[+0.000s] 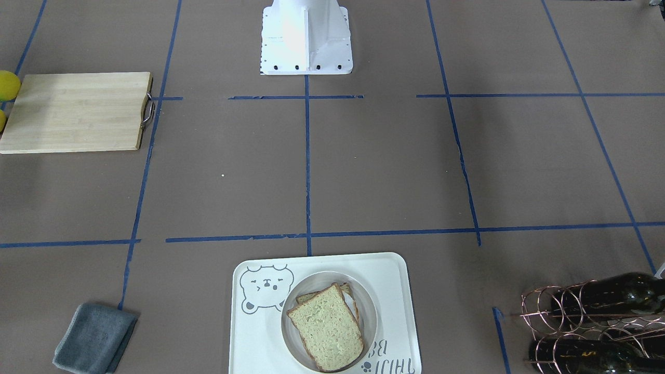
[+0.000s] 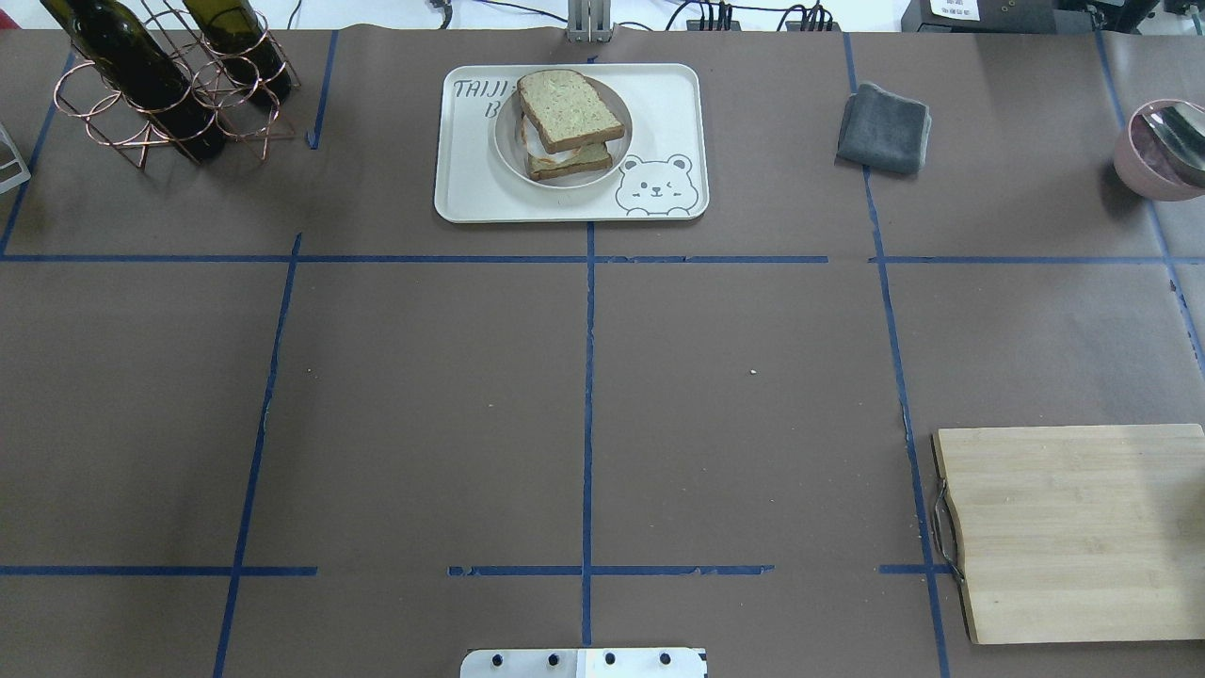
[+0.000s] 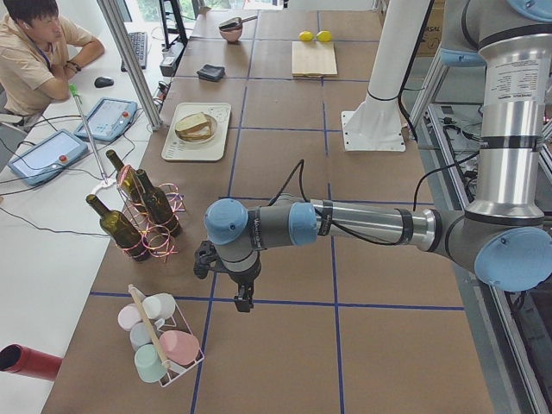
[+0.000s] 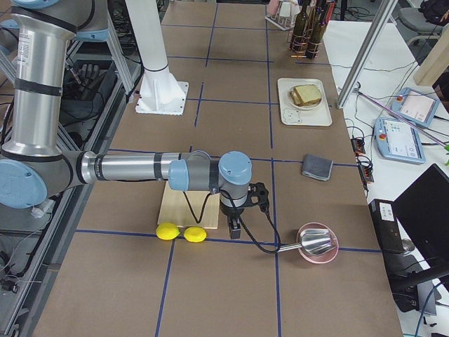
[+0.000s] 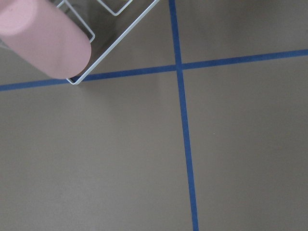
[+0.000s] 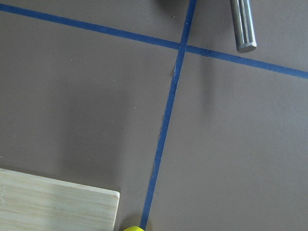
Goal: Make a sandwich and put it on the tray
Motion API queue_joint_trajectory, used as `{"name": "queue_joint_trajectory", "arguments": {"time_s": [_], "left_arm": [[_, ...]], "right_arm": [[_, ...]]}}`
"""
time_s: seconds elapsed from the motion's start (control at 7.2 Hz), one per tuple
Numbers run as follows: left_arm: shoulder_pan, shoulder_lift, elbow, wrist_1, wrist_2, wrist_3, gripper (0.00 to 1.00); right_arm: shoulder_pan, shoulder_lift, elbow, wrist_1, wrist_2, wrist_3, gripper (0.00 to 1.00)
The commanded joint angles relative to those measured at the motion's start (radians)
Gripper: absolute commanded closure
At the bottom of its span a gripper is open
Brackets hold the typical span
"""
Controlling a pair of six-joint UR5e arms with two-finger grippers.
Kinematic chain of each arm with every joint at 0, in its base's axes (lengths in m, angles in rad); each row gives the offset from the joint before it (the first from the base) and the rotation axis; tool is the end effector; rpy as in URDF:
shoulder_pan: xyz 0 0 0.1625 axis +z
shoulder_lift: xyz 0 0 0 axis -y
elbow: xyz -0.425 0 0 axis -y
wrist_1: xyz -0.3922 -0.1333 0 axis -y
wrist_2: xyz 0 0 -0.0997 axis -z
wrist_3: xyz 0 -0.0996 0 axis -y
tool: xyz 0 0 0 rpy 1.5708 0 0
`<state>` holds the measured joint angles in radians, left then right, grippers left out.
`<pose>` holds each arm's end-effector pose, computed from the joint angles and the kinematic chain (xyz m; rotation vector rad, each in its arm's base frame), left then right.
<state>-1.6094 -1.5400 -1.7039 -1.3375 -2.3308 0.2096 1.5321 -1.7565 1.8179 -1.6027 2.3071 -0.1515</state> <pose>-0.0826 -0.4636 0.6318 -0.0297 0.7688 0.1127 0.0503 -0.4171 0.6270 0.0697 -0.7347 -0.1924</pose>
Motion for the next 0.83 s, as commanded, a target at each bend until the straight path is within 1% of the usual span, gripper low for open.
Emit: {"name": "queue_joint_trajectory", "arguments": {"time_s": [0.0,0.14,0.69], "left_arm": [[-0.004,0.004,-0.013,-0.002,-0.001,0.002,0.00],[-0.012,0.007,-0.017,-0.026,-0.002,0.004,0.00],[-0.007,-0.014,-0.020,-0.029,-0.001,0.004,0.00]], "right_arm": [[0.000,0.000,0.001,0.001,0.000,0.001,0.00],[-0.001,0.000,0.001,0.001,0.000,0.000,0.00],[0.000,0.000,0.004,0.003,0.000,0.000,0.00]]}}
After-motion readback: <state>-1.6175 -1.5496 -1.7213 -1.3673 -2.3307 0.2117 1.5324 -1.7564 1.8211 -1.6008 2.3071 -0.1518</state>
